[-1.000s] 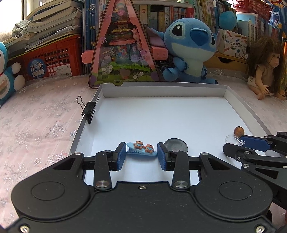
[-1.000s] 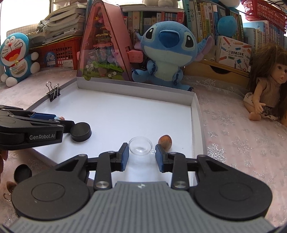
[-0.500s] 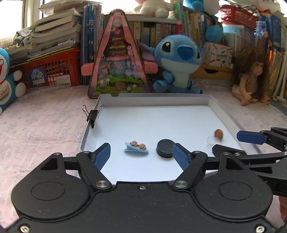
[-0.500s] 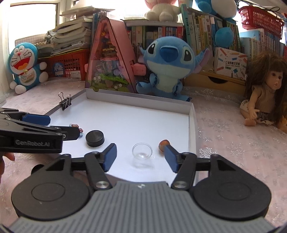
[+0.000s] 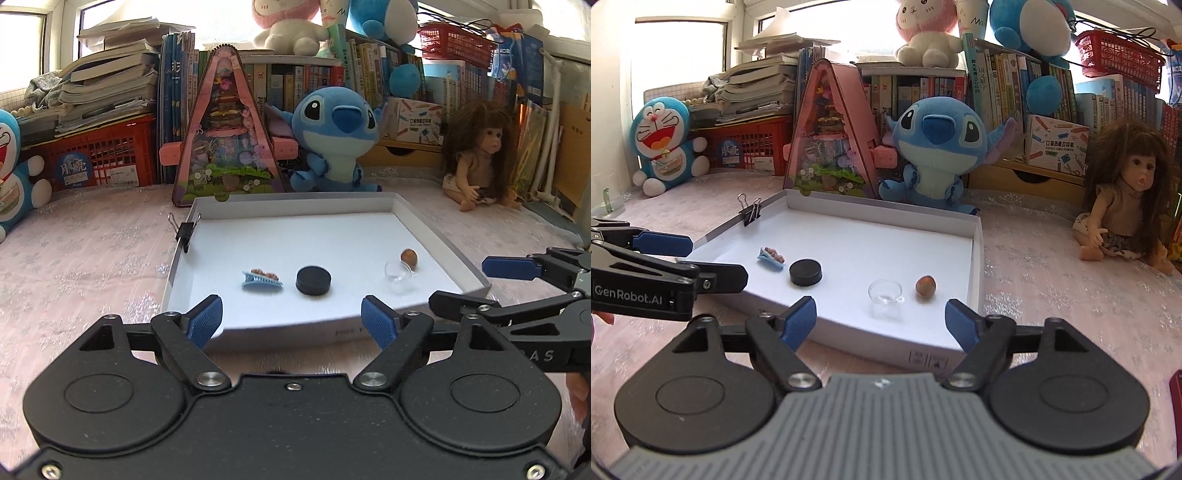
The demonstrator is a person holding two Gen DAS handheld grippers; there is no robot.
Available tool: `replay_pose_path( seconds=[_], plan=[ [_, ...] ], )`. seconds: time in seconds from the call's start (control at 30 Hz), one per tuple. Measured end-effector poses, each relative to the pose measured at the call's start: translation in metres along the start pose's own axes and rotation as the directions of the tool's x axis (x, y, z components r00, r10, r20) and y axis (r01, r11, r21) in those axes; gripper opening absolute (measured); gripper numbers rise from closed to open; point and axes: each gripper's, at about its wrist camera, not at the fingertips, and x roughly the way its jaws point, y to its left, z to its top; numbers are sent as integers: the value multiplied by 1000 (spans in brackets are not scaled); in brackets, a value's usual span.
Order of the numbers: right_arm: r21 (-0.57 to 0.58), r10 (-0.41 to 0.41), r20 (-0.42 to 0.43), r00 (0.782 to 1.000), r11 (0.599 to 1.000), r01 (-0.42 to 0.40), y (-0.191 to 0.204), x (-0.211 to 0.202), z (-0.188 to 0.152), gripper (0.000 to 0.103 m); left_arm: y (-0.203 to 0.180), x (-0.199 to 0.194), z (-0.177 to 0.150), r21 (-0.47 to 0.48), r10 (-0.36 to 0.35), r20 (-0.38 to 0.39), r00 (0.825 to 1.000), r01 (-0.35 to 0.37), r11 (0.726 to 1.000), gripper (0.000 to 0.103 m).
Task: Organize rigid objects
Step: 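Move both grippers back toward the remaining objects on the table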
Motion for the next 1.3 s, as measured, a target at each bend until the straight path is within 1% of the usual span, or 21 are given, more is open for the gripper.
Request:
replay_pose_path(
  seconds=[0.27, 0.43, 0.57, 0.93, 1.17, 1.3],
  plan=[
    [18, -23, 7, 1000, 1000, 23, -4, -22, -18, 87, 3, -15, -21, 11, -6, -8, 1000, 6, 1000, 82],
    [31, -27, -11, 1000, 999, 28, -4, -29, -29, 88, 6, -19, -32, -8, -14, -31, 999, 14, 1000, 82],
    [30, -26, -22, 999, 999, 27, -2, -37, -40, 88, 8, -25, -40, -18, -40, -33, 999, 40, 999, 82],
    [21, -18, -61, 998, 1000, 19, 2, -53, -62, 88, 0, -52, -67, 28, -113, -25, 993, 114, 993, 83],
    [14, -14, -75, 997, 1000, 15, 5, -59, -72, 88, -11, -61, -83, 30, -153, -48, 987, 155, 988, 83],
    [6, -12, -77, 997, 1000, 13, 8, -63, -76, 88, -18, -61, -89, 45, -157, -60, 986, 160, 986, 83]
  ],
)
